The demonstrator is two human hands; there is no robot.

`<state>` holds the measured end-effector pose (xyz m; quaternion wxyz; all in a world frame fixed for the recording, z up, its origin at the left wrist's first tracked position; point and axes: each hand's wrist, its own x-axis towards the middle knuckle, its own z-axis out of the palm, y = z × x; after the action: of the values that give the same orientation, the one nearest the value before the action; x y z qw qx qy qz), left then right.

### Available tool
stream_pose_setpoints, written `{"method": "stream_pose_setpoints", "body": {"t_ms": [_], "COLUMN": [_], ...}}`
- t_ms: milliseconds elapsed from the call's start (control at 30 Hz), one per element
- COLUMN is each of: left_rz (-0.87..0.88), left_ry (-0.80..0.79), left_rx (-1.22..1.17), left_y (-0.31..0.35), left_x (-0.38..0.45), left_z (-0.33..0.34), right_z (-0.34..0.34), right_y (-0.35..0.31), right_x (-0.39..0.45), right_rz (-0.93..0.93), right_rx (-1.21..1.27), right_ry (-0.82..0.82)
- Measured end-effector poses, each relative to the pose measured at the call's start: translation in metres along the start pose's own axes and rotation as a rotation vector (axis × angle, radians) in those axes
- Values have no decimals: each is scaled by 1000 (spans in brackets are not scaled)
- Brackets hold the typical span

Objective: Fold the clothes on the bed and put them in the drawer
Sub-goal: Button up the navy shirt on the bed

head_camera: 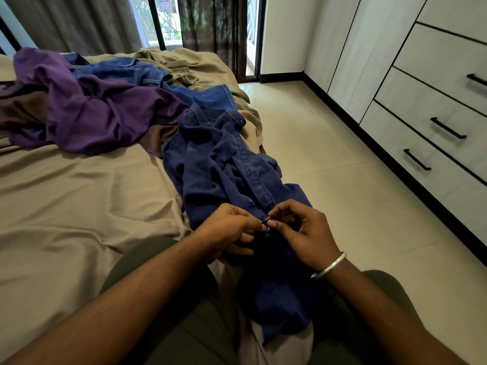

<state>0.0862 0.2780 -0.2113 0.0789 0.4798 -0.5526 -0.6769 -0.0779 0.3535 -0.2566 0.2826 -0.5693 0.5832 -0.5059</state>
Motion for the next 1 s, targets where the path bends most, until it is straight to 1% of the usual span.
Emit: {"method": "stream_pose_setpoints", "body": {"t_ms": [67,200,333,367,433,500,533,600,667,700,800,833,900,933,1000], "left_rz": [8,-9,-22,-19,-20,-47,-66,-116,-164,-180,-196,-200,-207,-203,-141], "left_ry": [28,77,73,62,32,-8,-30,-79,-115,-108,-43,-38,-38,-21,107], "left_rx": [34,89,118,126,70,-29,-33,43,183,274,512,545,566,582,697], "left_y": [-1,-4,-6,-7,-7,-6,-7,-9,-11,-13,-17,-18,-18,-19,-19], "left_x": [1,4,8,9,10,10,9,7,3,3,5,6,9,10,12], "left_z": [1,5,6,6,6,6,5,4,5,5,5,5,4,4,0], "right_z": [6,12,20,22,28,34,35,32,28,26,28,31,37,39,39], "right_y": [0,0,4,5,9,10,9,10,13,15,20,22,28,31,34], "right_x": [-4,-15,-29,-33,-38,-41,-42,-43,-46,-47,-48,-47,-45,-46,-45], "right_rz": [-3,26,-101,-132,-158,-99,-63,-51,-94,-91,-3,39,106,109,26], "right_rx": [-2,46,-212,-248,-289,-239,-186,-125,-152,-156,-120,-127,-155,-196,-335], "right_ry": [70,138,338,340,283,241,215,113,16,-1,66,100,113,112,166]}}
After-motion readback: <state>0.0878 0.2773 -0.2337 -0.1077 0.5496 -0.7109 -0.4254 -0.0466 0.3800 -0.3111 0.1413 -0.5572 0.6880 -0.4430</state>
